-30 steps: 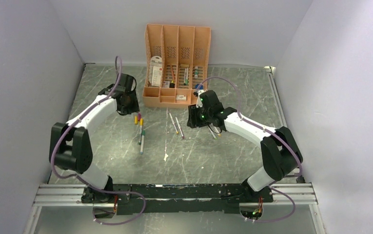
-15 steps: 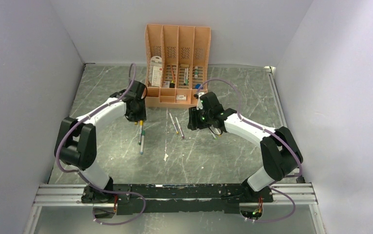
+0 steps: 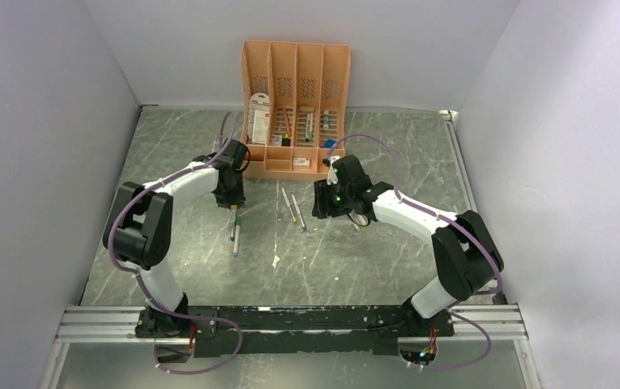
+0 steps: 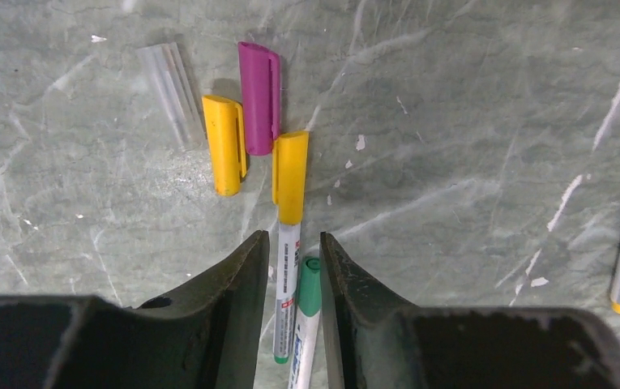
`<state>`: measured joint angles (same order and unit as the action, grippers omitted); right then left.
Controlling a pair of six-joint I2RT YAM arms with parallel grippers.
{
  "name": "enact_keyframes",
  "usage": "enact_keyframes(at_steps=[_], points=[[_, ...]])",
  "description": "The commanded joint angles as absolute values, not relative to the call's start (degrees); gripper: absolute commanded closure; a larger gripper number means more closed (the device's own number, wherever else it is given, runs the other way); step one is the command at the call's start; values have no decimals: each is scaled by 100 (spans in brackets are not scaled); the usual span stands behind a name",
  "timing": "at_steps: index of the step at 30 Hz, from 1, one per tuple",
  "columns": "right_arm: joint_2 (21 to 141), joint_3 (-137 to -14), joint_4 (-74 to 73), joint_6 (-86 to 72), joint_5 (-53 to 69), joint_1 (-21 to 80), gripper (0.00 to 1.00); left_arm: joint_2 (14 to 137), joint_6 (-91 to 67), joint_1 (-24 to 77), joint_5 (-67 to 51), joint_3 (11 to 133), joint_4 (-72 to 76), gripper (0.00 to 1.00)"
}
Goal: Open the pen caps
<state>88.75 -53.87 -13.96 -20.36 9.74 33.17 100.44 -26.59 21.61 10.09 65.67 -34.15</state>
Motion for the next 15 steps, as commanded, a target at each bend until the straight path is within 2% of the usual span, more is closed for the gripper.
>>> enact_keyframes(at_steps=[1, 10, 15], points=[[8776, -5318, -1257, -2038, 1034, 3313, 50, 10277, -2698, 2239, 1162, 6566, -3230, 61], [8763, -5218, -1199, -2039, 1062, 3313, 50, 10512, -2692, 2241, 1279, 6560, -3159, 62], [8763, -5188, -1178, -2037, 1058, 3314, 50, 10630, -2689, 2258, 1192, 6495, -3080, 72]])
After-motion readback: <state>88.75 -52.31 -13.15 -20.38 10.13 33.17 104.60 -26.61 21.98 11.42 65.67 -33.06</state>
